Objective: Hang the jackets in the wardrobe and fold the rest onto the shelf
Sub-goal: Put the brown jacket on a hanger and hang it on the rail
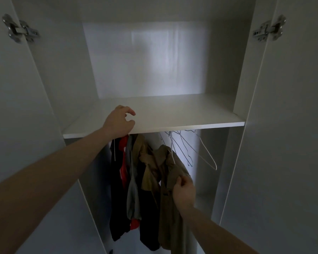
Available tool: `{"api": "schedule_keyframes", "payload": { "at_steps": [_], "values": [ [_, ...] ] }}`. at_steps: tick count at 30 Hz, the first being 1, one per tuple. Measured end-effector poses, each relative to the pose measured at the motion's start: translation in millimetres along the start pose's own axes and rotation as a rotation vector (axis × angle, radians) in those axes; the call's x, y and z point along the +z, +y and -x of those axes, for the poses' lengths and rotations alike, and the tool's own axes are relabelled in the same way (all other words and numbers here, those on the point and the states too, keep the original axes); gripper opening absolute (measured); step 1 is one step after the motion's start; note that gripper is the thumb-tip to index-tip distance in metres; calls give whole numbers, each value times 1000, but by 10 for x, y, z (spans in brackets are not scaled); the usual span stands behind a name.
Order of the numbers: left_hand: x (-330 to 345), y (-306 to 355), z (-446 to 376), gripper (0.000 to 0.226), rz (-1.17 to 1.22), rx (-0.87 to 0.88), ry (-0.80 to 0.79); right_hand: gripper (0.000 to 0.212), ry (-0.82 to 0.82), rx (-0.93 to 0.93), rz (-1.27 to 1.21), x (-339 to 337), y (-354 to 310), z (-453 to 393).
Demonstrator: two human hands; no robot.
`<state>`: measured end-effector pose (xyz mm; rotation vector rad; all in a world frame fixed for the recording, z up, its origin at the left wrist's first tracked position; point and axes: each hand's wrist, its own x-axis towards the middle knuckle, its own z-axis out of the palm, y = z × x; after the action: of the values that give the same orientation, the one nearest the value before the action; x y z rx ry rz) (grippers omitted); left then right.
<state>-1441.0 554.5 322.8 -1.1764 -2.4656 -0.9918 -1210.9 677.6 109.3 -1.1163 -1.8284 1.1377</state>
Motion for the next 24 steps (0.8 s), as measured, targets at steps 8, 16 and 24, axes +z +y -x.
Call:
{"api": "schedule_keyframes", "payload": {
  "at_steps": [8,16,24],
  "values": [
    [312,-251,-390,42,-112,-259,-225,34,-116,65,271,557,-152,-590],
    [417,-411,-606,57,-105,-390,-254,29,-182,20,55,983,-251,-1047],
    [493,-527,-653,62,-250,-366,-207,29,-294,122,-314,1558,-366,-1153]
  ]
}}
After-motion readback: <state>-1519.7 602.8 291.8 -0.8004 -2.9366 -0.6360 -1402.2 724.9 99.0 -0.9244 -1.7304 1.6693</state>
